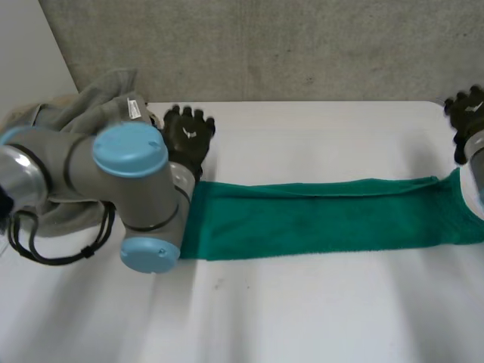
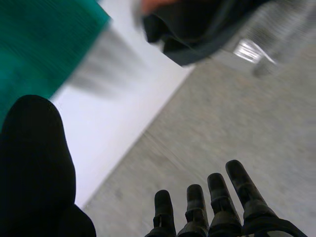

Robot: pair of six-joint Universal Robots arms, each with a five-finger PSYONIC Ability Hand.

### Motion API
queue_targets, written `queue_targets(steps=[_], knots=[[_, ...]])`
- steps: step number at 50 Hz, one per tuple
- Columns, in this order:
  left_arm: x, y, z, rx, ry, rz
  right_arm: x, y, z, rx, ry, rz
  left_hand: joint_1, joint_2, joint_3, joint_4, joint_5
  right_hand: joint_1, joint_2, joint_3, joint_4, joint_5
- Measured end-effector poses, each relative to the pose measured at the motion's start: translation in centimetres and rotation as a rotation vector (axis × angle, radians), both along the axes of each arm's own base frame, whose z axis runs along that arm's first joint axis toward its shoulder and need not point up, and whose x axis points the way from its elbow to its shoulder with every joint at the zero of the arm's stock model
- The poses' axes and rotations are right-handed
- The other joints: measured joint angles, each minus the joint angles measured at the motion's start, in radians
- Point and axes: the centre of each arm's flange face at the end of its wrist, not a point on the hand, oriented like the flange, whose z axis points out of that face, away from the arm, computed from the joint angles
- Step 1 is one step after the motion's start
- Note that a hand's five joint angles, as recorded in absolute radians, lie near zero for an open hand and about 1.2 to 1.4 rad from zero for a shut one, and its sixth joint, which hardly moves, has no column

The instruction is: Fold the laundry.

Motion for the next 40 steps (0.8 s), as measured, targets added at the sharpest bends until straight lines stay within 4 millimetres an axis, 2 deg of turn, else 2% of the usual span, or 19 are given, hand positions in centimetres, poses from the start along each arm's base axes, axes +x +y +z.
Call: queue_targets(steps=[1,2,5,8,12,16,18,23,30,35,36,37,38,40], knots=[[0.2,0.2,1.1,-0.019,0.015,0.002,-0.4,0.6,1.8,-0.028,-0.043,0.014,0.0,0.0,0.0,0.0,0.0,0.0,0.0,0.0,0.0,0.0],[0.4,0.3,1.6,-0.026,0.021,0.004,-0.7,1.0,2.8,-0.037,-0.065,0.028,0.0,0.0,0.0,0.0,0.0,0.0,0.0,0.0,0.0,0.0],[0.9,0.7,2.7,-0.037,0.031,0.008,-1.6,2.3,4.5,-0.029,-0.101,0.079,0.0,0.0,0.0,0.0,0.0,0.0,0.0,0.0,0.0,0.0],[1.6,1.3,3.0,-0.031,0.027,0.011,-2.6,3.6,5.0,0.025,-0.12,0.123,0.0,0.0,0.0,0.0,0.0,0.0,0.0,0.0,0.0,0.0],[2.2,2.3,2.5,-0.004,0.011,0.01,-4.0,5.0,4.4,0.121,-0.14,0.137,0.0,0.0,0.0,0.0,0.0,0.0,0.0,0.0,0.0,0.0],[2.9,3.6,1.4,0.044,-0.002,0.005,-5.9,6.3,2.4,0.244,-0.162,0.115,0.0,0.0,0.0,0.0,0.0,0.004,0.006,0.008,0.007,0.005],[3.2,4.4,0.7,0.081,0.008,-0.002,-6.9,6.9,0.8,0.297,-0.156,0.11,0.0,0.0,0.0,0.0,0.0,0.03,0.052,0.058,0.06,0.053],[3.6,5.5,-0.1,0.138,0.05,-0.023,-8.0,7.9,-2.0,0.353,-0.102,0.125,0.0,0.0,0.0,0.0,0.0,0.069,0.092,0.099,0.104,0.098],[3.5,6.2,-0.6,0.175,0.081,-0.048,-9.1,7.9,-5.9,0.375,-0.036,0.143,0.0,0.0,0.0,0.0,0.0,0.084,0.107,0.12,0.123,0.117],[3.5,6.2,-0.7,0.177,0.083,-0.051,-9.7,6.7,-7.6,0.341,-0.011,0.133,0.0,0.0,0.0,0.0,0.0,0.357,0.357,0.362,0.363,0.354],[3.5,6.2,-0.6,0.177,0.082,-0.051,-9.9,6.4,-7.9,0.333,-0.007,0.128,0.0,0.0,0.0,0.0,0.0,0.633,0.651,0.648,0.648,0.636],[3.5,6.3,-0.6,0.176,0.083,-0.051,-10.0,6.2,-8.0,0.327,-0.003,0.124,0.0,0.0,0.0,0.0,0.0,0.714,0.734,0.728,0.709,0.696],[3.5,6.3,-0.5,0.174,0.083,-0.051,-10.3,5.9,-8.3,0.319,0.003,0.114,0.0,0.0,0.0,0.0,0.0,0.868,0.904,0.892,0.892,0.876],[3.5,6.3,-0.4,0.171,0.085,-0.052,-10.7,5.3,-8.6,0.31,0.013,0.09,0.0,0.0,0.0,0.0,0.0,0.89,0.959,0.956,0.957,0.924]])
